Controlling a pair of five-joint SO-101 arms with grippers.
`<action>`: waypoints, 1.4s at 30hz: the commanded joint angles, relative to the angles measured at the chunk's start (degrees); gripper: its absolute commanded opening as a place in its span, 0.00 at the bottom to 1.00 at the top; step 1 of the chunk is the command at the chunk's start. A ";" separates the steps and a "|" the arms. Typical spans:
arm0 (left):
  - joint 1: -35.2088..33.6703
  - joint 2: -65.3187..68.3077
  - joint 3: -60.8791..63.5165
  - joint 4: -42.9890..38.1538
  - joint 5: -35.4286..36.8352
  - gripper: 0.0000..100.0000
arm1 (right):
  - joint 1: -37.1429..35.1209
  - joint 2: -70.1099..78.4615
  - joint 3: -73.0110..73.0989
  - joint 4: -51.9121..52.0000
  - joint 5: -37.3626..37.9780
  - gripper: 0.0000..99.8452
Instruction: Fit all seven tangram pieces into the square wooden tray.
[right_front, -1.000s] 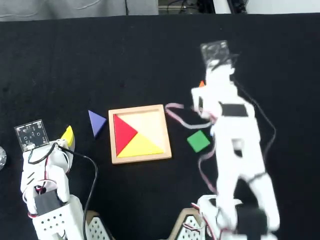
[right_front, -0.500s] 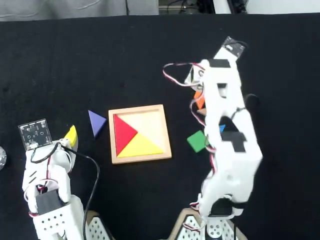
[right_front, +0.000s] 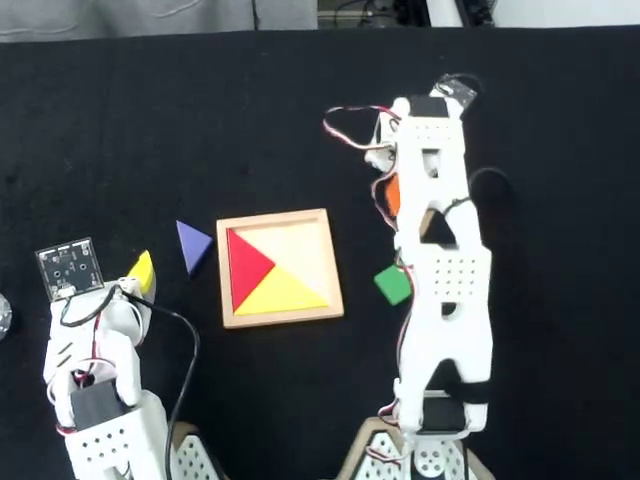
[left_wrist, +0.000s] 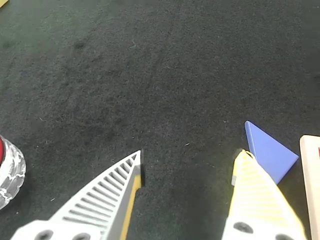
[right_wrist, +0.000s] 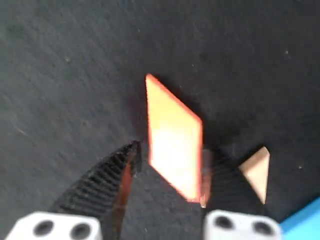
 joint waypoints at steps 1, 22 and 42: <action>0.57 -0.44 0.40 -0.53 -0.62 0.29 | -0.97 1.63 -8.92 4.92 -0.26 0.01; 0.57 -0.44 0.40 -0.53 -0.62 0.29 | -5.89 5.23 -26.51 10.11 14.95 0.25; 0.57 -0.44 0.40 -0.53 -0.62 0.29 | -5.45 14.46 -26.59 0.62 23.91 0.08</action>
